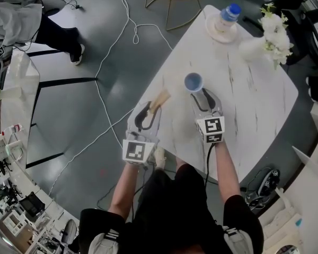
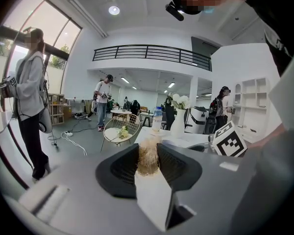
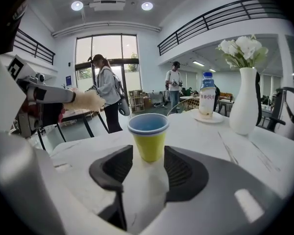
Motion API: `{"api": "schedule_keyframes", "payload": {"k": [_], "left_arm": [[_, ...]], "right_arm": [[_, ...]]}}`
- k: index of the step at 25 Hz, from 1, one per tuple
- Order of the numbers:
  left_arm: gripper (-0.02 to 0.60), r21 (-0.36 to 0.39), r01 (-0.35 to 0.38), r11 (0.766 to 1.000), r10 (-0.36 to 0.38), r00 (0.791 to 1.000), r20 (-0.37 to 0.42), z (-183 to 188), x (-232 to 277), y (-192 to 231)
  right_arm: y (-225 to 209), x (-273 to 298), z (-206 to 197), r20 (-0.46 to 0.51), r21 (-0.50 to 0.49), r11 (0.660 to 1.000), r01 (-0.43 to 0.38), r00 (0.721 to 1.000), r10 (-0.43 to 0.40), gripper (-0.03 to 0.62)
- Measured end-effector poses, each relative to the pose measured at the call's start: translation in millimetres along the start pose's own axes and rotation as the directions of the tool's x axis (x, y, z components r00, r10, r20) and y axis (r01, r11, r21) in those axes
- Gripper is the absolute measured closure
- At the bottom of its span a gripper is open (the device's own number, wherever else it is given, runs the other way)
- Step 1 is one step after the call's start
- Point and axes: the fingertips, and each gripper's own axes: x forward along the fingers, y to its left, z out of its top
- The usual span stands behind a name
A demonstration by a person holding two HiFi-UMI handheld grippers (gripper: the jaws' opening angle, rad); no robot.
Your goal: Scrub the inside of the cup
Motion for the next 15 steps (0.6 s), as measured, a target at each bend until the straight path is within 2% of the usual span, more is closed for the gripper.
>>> {"api": "schedule_keyframes", "payload": {"k": [6,15], "left_arm": [[0.459,-0.033,-0.011,0.999,0.011,1.0,-0.005,4.6,7.1,3.0],[0.459,-0.036,-0.011,0.999,0.011,1.0,-0.011,3.9,19.3,2.1]], "right_arm": [[-2.6,11.2,3.7,0.008,-0.007,1.0,-0.01,1.0,0.011,0.335],[1.0,24.2,9.6,-0.002,-0.059,0.997,-0.046,0.999,0.046,0.301]]}}
